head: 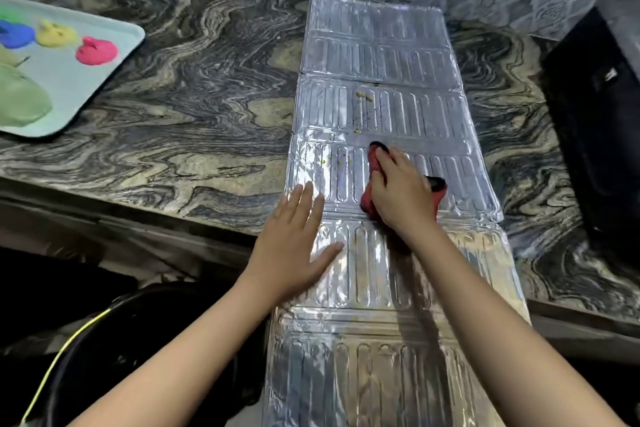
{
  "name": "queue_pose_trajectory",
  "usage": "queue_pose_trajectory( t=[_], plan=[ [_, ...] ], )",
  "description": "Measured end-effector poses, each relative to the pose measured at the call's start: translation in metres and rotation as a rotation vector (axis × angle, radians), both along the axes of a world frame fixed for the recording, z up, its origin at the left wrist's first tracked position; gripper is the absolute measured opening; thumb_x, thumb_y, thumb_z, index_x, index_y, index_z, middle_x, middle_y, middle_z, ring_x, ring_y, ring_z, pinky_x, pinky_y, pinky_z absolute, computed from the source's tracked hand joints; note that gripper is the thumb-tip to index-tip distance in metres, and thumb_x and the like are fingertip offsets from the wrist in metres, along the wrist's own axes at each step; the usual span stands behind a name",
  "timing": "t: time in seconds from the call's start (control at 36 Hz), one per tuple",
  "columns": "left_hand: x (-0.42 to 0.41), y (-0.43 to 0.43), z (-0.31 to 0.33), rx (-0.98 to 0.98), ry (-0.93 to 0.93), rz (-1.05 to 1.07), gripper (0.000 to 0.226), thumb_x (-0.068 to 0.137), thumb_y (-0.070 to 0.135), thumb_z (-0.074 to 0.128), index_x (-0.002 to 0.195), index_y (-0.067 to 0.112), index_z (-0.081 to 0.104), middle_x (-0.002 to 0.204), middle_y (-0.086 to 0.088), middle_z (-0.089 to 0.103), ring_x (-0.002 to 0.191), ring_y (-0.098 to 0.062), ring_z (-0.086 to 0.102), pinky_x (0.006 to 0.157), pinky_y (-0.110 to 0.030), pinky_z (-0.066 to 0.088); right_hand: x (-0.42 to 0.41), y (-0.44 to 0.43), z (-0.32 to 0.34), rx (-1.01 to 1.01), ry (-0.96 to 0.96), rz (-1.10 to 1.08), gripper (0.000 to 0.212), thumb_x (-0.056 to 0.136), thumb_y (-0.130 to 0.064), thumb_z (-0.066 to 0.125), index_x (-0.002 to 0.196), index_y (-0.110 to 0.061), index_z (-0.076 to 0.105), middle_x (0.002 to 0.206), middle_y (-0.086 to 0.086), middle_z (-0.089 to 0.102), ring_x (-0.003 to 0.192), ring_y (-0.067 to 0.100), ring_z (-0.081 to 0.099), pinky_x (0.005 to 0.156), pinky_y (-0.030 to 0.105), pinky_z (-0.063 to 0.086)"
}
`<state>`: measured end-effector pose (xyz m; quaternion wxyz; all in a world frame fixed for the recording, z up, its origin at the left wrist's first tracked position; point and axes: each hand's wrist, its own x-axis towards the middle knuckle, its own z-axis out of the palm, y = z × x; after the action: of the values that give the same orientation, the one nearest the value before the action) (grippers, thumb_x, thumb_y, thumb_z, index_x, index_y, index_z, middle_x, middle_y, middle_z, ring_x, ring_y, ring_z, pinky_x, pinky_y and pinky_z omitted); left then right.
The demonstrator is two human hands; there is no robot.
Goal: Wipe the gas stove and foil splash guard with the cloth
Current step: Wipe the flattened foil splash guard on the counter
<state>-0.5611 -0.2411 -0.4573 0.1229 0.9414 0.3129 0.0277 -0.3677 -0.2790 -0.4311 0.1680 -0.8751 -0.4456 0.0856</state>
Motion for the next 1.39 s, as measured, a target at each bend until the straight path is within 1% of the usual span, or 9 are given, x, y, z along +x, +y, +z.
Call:
queue_pose_trajectory(
  t=[0.17, 0.28, 0.36, 0.42, 0.56, 0.69, 0.92, 1.11, 1.39],
  plan=[
    [-0.015, -0.002, 0.001, -0.042, -0.015, -0.022, 0.080, 0.084, 0.066, 0.005, 0.146, 0.018, -0.008, 0.155, 0.000, -0.015, 0.141, -0.014, -0.021, 0.116, -0.030, -0.011, 0.000, -0.019, -0.001, 0.035, -0.014, 0.104, 0.046, 0.096, -0.029, 0.040, 0.141, -0.022, 0.037, 0.151, 0.001, 0.032, 0.138, 0.020, 0.029, 0.110, 0.036, 0.024],
    [-0.014, 0.003, 0.005, -0.094, -0.138, 0.169, 0.072, 0.093, 0.058, 0.015, 0.147, 0.016, -0.007, 0.152, 0.004, -0.019, 0.140, -0.010, -0.020, 0.117, -0.031, -0.009, -0.008, -0.018, -0.007, 0.106, -0.059, 0.058, 0.043, 0.096, -0.026, 0.041, 0.139, -0.020, 0.041, 0.147, 0.003, 0.039, 0.135, 0.021, 0.034, 0.109, 0.036, 0.026],
    [-0.014, 0.011, 0.000, -0.084, -0.104, 0.302, 0.072, 0.092, 0.054, 0.010, 0.146, 0.011, -0.012, 0.155, -0.005, -0.019, 0.140, -0.013, -0.022, 0.117, -0.033, -0.010, -0.015, -0.016, -0.009, 0.094, -0.083, 0.019, 0.044, 0.096, -0.026, 0.037, 0.140, -0.019, 0.039, 0.147, 0.004, 0.038, 0.134, 0.021, 0.034, 0.109, 0.035, 0.025],
    [-0.012, 0.012, -0.002, -0.079, -0.089, 0.310, 0.072, 0.091, 0.053, 0.008, 0.145, 0.010, -0.013, 0.155, -0.005, -0.018, 0.138, -0.011, -0.024, 0.114, -0.031, -0.013, -0.021, -0.014, -0.009, 0.101, -0.097, -0.003, 0.044, 0.096, -0.026, 0.036, 0.140, -0.017, 0.038, 0.147, 0.006, 0.038, 0.134, 0.022, 0.034, 0.108, 0.036, 0.026],
    [-0.013, 0.012, -0.007, -0.013, -0.068, 0.290, 0.079, 0.085, 0.056, -0.002, 0.147, 0.007, -0.006, 0.156, -0.008, -0.012, 0.143, -0.016, -0.015, 0.116, -0.031, -0.011, -0.036, -0.003, -0.008, 0.075, -0.077, 0.013, 0.045, 0.098, -0.027, 0.034, 0.142, -0.018, 0.033, 0.151, 0.006, 0.030, 0.139, 0.024, 0.025, 0.112, 0.036, 0.019],
    [-0.018, 0.008, -0.010, 0.024, -0.090, 0.260, 0.081, 0.086, 0.058, 0.002, 0.147, 0.005, 0.000, 0.156, -0.009, -0.007, 0.144, -0.016, -0.010, 0.114, -0.029, -0.014, -0.051, 0.011, -0.009, 0.067, -0.078, 0.062, 0.046, 0.097, -0.028, 0.034, 0.142, -0.019, 0.033, 0.151, 0.004, 0.030, 0.139, 0.023, 0.025, 0.112, 0.035, 0.017],
    [-0.027, 0.003, -0.009, 0.018, -0.106, 0.224, 0.078, 0.093, 0.056, 0.010, 0.141, -0.001, 0.030, 0.150, -0.017, 0.028, 0.140, -0.026, 0.023, 0.113, -0.034, 0.005, -0.070, 0.036, -0.008, 0.076, -0.065, 0.206, 0.045, 0.097, -0.027, 0.034, 0.141, -0.021, 0.034, 0.151, 0.003, 0.030, 0.138, 0.021, 0.026, 0.110, 0.036, 0.020],
    [-0.034, -0.003, -0.012, 0.030, -0.115, 0.214, 0.077, 0.094, 0.055, 0.015, 0.139, -0.003, 0.034, 0.149, -0.018, 0.031, 0.139, -0.025, 0.021, 0.115, -0.031, 0.003, -0.079, 0.062, -0.010, 0.108, -0.034, 0.346, 0.044, 0.097, -0.027, 0.034, 0.140, -0.020, 0.038, 0.150, 0.006, 0.033, 0.137, 0.024, 0.030, 0.111, 0.040, 0.025],
    [-0.038, -0.014, -0.014, 0.018, -0.121, 0.260, 0.070, 0.094, 0.051, 0.023, 0.143, 0.001, 0.027, 0.152, -0.013, 0.023, 0.142, -0.017, 0.013, 0.116, -0.026, -0.001, -0.069, 0.094, -0.008, 0.184, -0.055, 0.367, 0.039, 0.090, -0.017, 0.041, 0.128, -0.015, 0.051, 0.143, 0.008, 0.043, 0.129, 0.027, 0.040, 0.102, 0.039, 0.033]
  ],
)
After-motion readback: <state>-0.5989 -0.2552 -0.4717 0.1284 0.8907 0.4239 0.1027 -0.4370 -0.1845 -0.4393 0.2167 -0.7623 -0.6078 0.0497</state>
